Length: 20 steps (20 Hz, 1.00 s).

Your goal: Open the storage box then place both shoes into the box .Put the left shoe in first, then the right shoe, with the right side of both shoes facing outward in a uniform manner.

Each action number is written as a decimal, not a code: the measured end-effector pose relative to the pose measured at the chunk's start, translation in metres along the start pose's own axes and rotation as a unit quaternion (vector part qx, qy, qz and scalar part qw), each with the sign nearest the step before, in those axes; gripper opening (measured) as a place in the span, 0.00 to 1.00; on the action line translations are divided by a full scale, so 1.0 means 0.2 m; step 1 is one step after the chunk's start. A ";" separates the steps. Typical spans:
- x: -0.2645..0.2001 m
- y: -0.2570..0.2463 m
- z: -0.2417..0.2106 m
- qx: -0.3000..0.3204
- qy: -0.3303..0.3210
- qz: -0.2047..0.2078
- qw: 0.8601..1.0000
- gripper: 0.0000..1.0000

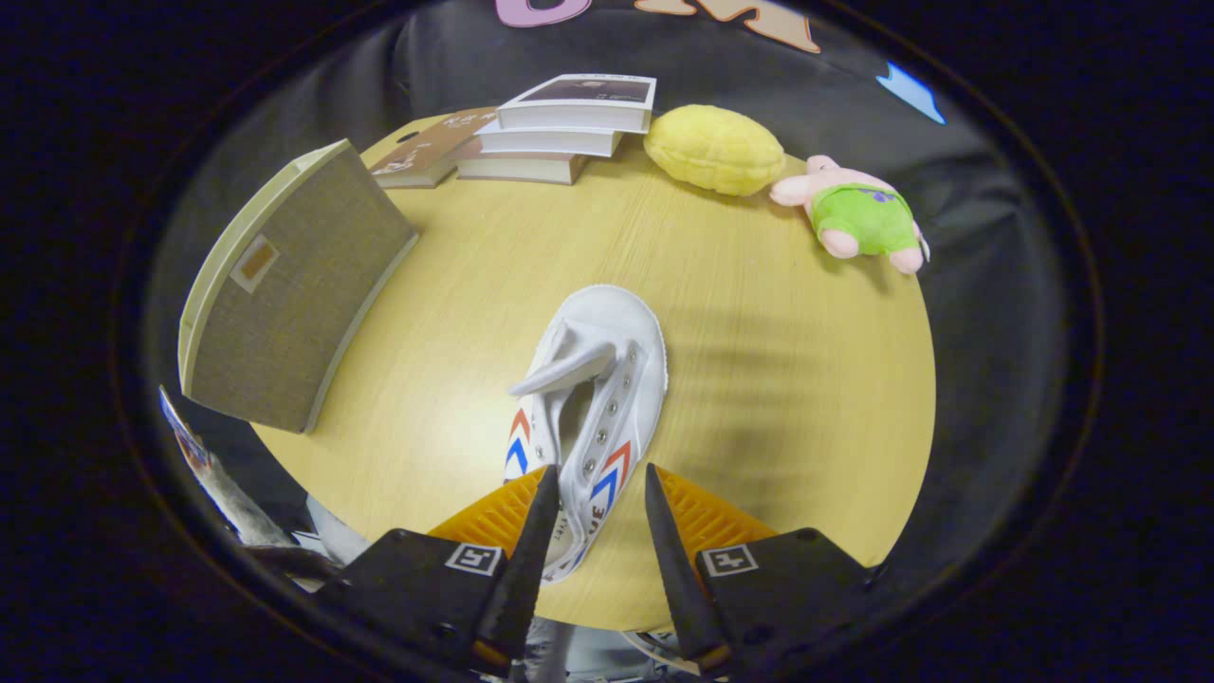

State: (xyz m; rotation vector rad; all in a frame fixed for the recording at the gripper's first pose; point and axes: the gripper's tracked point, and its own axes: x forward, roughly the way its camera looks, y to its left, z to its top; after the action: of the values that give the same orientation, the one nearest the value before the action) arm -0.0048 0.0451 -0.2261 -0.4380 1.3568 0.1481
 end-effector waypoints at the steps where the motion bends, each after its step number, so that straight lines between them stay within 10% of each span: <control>1: 0.00 -0.02 -0.01 -0.006 0.001 -0.005 1.000 0.62; 16: 0.21 -0.08 0.02 0.015 0.016 -0.044 0.999 0.10; 20: 0.22 -0.09 0.01 0.005 0.007 -0.045 0.999 0.09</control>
State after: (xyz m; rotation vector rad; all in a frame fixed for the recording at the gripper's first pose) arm 0.0125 0.0226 -0.2646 -0.4904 1.3496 0.0638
